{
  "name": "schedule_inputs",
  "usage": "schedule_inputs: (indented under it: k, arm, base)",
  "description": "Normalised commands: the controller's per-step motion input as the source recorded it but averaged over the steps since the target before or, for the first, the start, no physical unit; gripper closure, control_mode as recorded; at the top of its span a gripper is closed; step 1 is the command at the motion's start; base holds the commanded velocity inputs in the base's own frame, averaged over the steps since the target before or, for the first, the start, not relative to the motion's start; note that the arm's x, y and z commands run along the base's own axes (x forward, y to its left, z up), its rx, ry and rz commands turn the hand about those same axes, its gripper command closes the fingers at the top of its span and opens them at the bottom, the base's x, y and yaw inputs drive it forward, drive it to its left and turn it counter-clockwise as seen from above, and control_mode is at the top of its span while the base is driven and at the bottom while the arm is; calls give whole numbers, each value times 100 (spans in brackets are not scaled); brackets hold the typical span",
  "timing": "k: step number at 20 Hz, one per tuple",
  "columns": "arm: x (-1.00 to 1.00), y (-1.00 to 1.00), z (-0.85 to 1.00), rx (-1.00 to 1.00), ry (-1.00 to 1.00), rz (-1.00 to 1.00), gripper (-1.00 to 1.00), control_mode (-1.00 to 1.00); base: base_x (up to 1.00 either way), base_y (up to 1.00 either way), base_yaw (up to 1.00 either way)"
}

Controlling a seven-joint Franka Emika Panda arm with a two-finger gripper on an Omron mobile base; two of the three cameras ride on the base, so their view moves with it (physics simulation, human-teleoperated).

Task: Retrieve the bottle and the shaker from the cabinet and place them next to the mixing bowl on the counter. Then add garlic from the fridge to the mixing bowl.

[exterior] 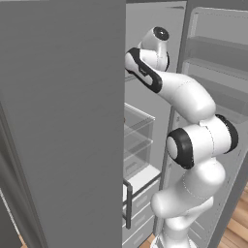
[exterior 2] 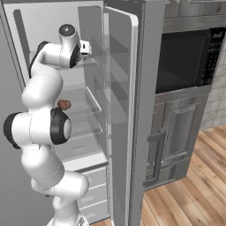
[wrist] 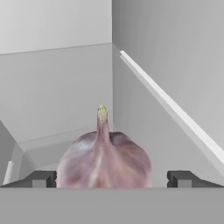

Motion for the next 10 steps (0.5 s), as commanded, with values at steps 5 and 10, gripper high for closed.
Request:
schedule_inputs:
  k: [5,10]
  arm:
    - [0,0,0,0,0,0,-100,-100]
    - [0,0,0,0,0,0,-100,-100]
  base:
    - [0,0,0]
    - [0,0,0]
